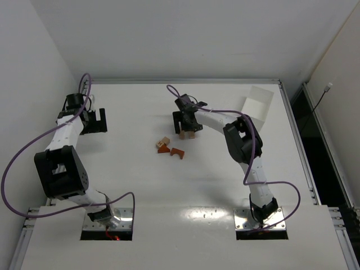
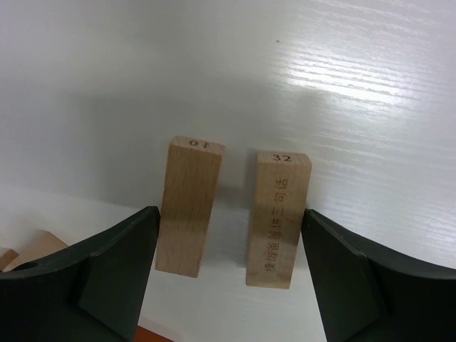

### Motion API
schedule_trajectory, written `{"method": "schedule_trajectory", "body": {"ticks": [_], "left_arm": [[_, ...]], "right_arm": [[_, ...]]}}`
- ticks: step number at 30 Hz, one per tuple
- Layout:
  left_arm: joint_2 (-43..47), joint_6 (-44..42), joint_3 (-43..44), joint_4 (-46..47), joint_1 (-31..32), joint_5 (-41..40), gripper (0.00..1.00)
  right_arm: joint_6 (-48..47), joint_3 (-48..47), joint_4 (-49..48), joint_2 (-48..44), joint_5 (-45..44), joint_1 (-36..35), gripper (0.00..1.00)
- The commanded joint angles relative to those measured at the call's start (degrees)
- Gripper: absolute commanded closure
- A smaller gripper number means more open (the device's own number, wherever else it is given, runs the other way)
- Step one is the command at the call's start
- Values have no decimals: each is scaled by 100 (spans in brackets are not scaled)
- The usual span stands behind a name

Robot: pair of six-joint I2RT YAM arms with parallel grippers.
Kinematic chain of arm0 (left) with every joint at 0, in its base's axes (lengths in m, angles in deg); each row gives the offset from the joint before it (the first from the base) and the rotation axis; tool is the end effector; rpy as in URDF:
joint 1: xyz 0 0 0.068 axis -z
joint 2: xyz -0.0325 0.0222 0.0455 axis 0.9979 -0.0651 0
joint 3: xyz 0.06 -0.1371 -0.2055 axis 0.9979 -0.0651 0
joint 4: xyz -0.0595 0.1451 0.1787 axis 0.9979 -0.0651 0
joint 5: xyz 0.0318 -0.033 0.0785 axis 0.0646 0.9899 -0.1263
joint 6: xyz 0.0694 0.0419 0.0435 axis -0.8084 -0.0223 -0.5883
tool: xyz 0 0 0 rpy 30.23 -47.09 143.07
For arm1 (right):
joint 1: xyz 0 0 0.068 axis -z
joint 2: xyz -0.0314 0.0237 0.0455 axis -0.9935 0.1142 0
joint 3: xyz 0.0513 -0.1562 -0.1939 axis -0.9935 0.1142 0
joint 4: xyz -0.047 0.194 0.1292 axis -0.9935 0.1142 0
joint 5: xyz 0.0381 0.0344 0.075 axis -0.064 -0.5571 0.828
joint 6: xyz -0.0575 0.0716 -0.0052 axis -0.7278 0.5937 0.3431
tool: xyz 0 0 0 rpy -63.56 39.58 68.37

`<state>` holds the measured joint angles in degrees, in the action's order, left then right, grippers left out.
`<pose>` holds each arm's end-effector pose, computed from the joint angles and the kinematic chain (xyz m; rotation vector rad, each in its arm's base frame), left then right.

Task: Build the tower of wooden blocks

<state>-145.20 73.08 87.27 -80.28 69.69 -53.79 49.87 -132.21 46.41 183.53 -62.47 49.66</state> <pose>0.3133 0.0935 0.2046 -0.3497 2.5193 0.1232 0.3970 0.2480 0.0933 -0.0145 2.6570 0.1317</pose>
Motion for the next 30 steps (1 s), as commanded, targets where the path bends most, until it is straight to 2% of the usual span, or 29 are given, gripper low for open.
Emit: {"method": "schedule_trajectory", "body": {"ticks": [1, 5, 7, 11, 13, 21, 24, 27, 30], "left_arm": [[-15, -15, 186, 111, -82, 78, 1], [-67, -15, 186, 163, -82, 131, 1], [-68, -15, 186, 163, -82, 131, 1], [-68, -15, 186, 163, -82, 183, 1], [-68, -15, 186, 163, -82, 183, 1], [-68, -15, 186, 163, -82, 183, 1], [-68, -15, 186, 163, -82, 183, 1], [-68, -15, 186, 163, -82, 183, 1], [-68, -15, 186, 163, -82, 183, 1]], "right_arm": [[9, 252, 321, -201, -53, -15, 25], [9, 453, 321, -316, -53, -15, 32], [9, 506, 268, -377, -53, -15, 32], [9, 507, 216, -378, -53, -15, 40], [9, 446, 216, -378, -53, -15, 40], [61, -3, 216, -44, 0, 38, 28], [61, -56, 163, 61, 0, 38, 28], [61, -169, 163, 114, 0, 90, 32], [114, -292, 110, 229, -105, 143, 45]]}}
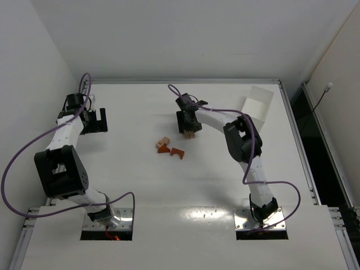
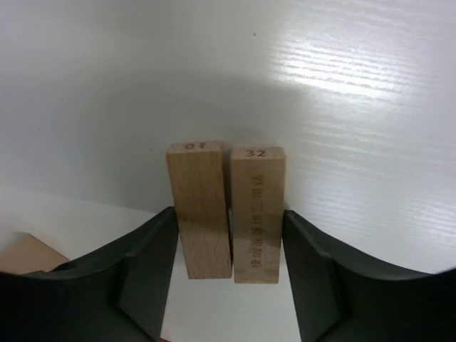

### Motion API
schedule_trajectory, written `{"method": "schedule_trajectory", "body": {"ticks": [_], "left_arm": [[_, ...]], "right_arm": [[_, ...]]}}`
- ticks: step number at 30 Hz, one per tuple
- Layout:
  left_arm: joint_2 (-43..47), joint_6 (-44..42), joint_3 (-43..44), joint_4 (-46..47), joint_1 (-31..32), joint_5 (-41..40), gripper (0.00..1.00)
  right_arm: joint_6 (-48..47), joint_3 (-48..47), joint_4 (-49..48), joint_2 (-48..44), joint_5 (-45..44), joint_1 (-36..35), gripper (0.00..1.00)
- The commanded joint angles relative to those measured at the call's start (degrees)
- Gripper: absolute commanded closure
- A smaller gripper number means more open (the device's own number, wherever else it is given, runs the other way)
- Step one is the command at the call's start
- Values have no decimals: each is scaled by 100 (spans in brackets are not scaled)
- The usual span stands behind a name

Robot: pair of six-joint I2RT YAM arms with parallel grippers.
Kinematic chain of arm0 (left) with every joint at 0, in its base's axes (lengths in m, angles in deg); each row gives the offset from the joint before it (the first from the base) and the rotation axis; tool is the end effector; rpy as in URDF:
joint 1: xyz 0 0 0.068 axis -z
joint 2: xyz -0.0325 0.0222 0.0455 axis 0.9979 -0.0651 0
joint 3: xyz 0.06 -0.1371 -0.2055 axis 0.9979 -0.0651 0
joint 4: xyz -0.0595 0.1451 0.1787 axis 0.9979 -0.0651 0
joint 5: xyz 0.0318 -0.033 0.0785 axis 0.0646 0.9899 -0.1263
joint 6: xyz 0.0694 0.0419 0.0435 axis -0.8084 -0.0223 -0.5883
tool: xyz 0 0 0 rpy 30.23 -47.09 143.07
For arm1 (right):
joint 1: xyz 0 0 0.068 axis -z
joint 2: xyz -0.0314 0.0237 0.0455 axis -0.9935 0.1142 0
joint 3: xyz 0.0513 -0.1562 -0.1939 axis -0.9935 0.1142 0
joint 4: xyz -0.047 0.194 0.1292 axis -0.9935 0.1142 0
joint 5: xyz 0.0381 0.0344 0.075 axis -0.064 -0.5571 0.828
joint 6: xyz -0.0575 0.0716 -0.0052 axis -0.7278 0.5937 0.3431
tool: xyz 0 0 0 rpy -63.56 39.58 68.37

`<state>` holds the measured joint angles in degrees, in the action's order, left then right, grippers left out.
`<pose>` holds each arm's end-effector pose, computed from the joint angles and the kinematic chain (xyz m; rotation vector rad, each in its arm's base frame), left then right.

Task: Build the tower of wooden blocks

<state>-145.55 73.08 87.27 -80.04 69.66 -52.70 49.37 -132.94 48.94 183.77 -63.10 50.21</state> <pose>0.3147 0.0925 0.2031 -0.3430 2.5203 0.0991 0.3967 0.2414 0.0922 -0.0148 2.6822 0.0878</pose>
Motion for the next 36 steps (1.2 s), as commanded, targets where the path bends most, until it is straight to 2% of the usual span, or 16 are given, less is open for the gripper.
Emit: {"method": "schedule_trajectory", "body": {"ticks": [1, 3, 6, 7, 8, 9, 11, 13, 19, 22, 25, 27, 29, 32, 36], "left_arm": [[-33, -15, 186, 139, -80, 74, 1], [-33, -15, 186, 139, -80, 74, 1], [-33, -15, 186, 139, -80, 74, 1], [-33, -15, 186, 139, -80, 74, 1], [-33, -15, 186, 139, -80, 74, 1], [-33, -15, 186, 139, -80, 74, 1], [-33, -15, 186, 139, -80, 74, 1], [-33, -15, 134, 139, -80, 74, 1], [-33, 38, 11, 192, -80, 250, 1], [99, 38, -60, 192, -80, 320, 1], [274, -14, -279, 192, -19, 443, 1], [345, -128, -350, 70, 51, 626, 1], [416, -156, -411, 69, 244, 724, 1], [337, 107, -281, -88, 893, 724, 5], [205, 459, -52, -151, 2183, 559, 11]], "right_arm": [[164, -221, -143, 205, -42, 89, 47], [164, -221, -143, 205, -42, 141, 58], [164, -221, -143, 205, -42, 142, 59], [164, -160, -143, 205, -42, 142, 55], [164, -159, -143, 205, 19, 142, 46], [164, -107, -143, 144, 20, 142, 21], [164, -107, -143, 4, 20, 142, 13], [16, -54, -248, -137, 72, 142, 0], [-275, 226, -469, -970, 222, 142, 0], [-810, 525, -592, -1498, 126, 89, 0], [-1583, 912, -732, -2438, 283, 89, 0], [-2443, 1158, -732, -3113, 791, 229, 0], [-3345, 1403, -644, -3494, 1677, 430, 2], [-3833, 1807, -478, -4083, 2076, 555, 8], [-4396, 2327, -319, -4532, 1769, 887, 9]]}}
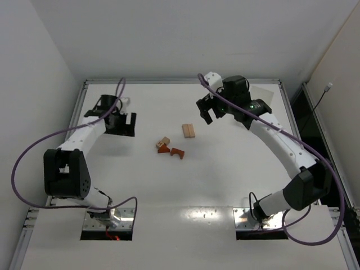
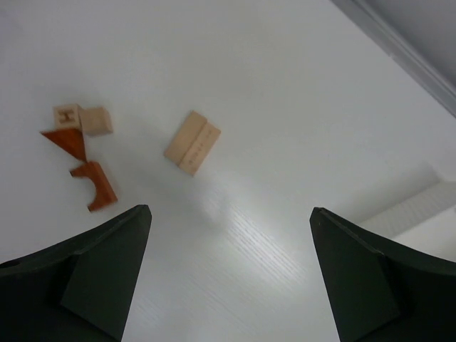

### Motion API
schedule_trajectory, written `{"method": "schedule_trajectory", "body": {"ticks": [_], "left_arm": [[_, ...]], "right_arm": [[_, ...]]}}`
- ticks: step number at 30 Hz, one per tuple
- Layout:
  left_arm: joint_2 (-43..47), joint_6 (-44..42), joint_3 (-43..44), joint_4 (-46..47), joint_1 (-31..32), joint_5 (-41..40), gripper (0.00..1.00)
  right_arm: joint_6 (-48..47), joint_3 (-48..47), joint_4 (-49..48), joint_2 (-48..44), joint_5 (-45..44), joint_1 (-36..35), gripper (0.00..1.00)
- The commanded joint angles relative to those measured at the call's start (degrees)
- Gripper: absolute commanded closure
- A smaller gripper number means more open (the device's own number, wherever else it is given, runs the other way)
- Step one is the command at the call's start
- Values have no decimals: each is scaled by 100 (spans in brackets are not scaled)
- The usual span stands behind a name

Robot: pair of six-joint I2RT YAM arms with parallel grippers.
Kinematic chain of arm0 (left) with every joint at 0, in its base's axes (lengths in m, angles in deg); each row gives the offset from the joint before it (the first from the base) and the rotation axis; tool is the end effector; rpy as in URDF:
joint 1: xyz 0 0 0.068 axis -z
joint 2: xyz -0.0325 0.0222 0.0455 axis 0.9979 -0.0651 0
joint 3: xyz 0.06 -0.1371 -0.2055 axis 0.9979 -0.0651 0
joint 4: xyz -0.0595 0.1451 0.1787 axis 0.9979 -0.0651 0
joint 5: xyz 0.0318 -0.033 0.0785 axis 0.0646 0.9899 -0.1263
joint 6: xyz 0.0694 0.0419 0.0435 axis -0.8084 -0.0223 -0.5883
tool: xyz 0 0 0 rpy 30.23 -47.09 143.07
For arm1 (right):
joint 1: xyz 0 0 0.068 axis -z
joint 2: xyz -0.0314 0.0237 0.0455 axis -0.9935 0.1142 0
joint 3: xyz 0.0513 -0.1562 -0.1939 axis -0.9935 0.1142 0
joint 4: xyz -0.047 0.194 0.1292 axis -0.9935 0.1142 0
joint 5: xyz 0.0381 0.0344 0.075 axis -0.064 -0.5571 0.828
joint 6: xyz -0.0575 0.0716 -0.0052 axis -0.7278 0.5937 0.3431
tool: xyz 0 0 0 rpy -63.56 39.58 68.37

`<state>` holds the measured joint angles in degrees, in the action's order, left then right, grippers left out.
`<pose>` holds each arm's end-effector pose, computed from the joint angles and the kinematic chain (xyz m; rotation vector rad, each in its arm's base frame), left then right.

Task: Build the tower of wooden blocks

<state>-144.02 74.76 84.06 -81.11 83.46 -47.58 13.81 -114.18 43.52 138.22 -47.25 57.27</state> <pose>0.3142 0.0067 0.1925 -0.0440 2.5845 -0.1240 0.3165 0.1636 0.3131 -0.6370 2.0723 0.3044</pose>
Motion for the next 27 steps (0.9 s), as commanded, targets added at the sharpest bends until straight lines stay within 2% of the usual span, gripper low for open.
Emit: {"method": "schedule_trajectory", "body": {"ticks": [1, 5, 8, 12, 18, 25, 27], "left_arm": [[52, 361, 270, 139, 1017, -32, 12], [-167, 555, 524, 202, 1799, -147, 13], [-510, 284, 796, 72, 2178, -147, 16], [-932, -541, 1420, -359, 2452, 37, 9], [-1705, -623, 2378, -772, 2592, -112, 9], [-1557, -351, 1440, -317, 2987, -586, 21], [-1609, -193, 1378, -316, 2988, -508, 28]], "right_arm": [[-919, 705, 223, -82, 106, 252, 9], [-1166, 1216, 222, -662, 43, 455, 9], [-1237, 1446, 275, -865, 394, 586, 9], [-1298, 1569, 346, -1024, 711, 666, 7], [-1157, 1605, 232, -937, 659, 851, 7], [-1105, 1174, 232, -567, 535, 1167, 7], [-1105, 1121, 179, -487, 588, 1167, 7]]}}
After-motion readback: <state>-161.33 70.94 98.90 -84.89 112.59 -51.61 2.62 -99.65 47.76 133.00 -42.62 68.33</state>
